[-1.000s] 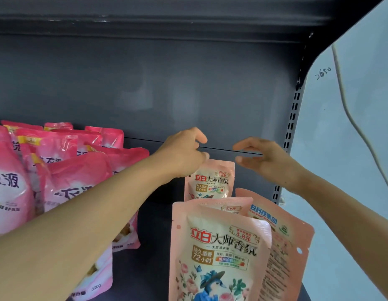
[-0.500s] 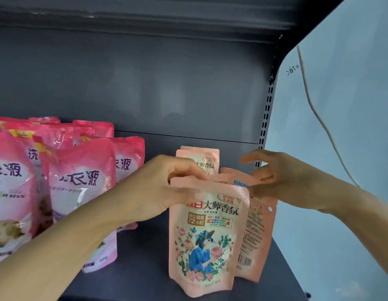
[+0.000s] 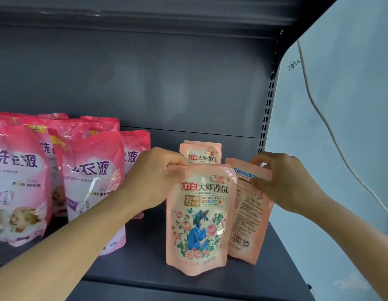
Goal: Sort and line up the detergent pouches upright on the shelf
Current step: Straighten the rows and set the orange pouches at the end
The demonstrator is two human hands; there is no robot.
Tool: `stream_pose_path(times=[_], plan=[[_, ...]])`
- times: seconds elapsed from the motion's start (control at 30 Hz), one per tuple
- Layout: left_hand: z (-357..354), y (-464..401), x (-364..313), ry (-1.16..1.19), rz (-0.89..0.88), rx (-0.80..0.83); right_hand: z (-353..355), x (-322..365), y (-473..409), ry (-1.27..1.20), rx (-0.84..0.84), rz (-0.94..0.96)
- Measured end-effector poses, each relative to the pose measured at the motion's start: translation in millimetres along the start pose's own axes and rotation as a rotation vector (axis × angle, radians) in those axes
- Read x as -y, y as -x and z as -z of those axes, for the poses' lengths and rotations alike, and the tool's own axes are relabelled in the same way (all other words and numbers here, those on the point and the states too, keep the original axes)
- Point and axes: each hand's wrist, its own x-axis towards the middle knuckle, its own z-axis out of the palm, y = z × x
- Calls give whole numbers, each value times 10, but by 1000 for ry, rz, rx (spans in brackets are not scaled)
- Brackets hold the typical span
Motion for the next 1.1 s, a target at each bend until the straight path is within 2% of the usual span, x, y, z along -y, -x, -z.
stream_pose_path(times=[0.33,0.47,0.63,0.77,0.9,1.1], plan=[[21,-6,233,-21,38,-190,-52,23,-1,-43,43,16],[-37,50,225,11,35,-251,-28,-20,26,-201,93,-4],[-172,306,241,242,91,-246,-80,-73,121,-453,75,-63],[-351,546,331,396,136,-252,-245,-124,211,-444,121,-105],[-641,779,502,415,252,-219,-450,-197,327,-341,176,-118],[-737,821,534,341,343,-135,-564,-286,329,-197,-28,-180]])
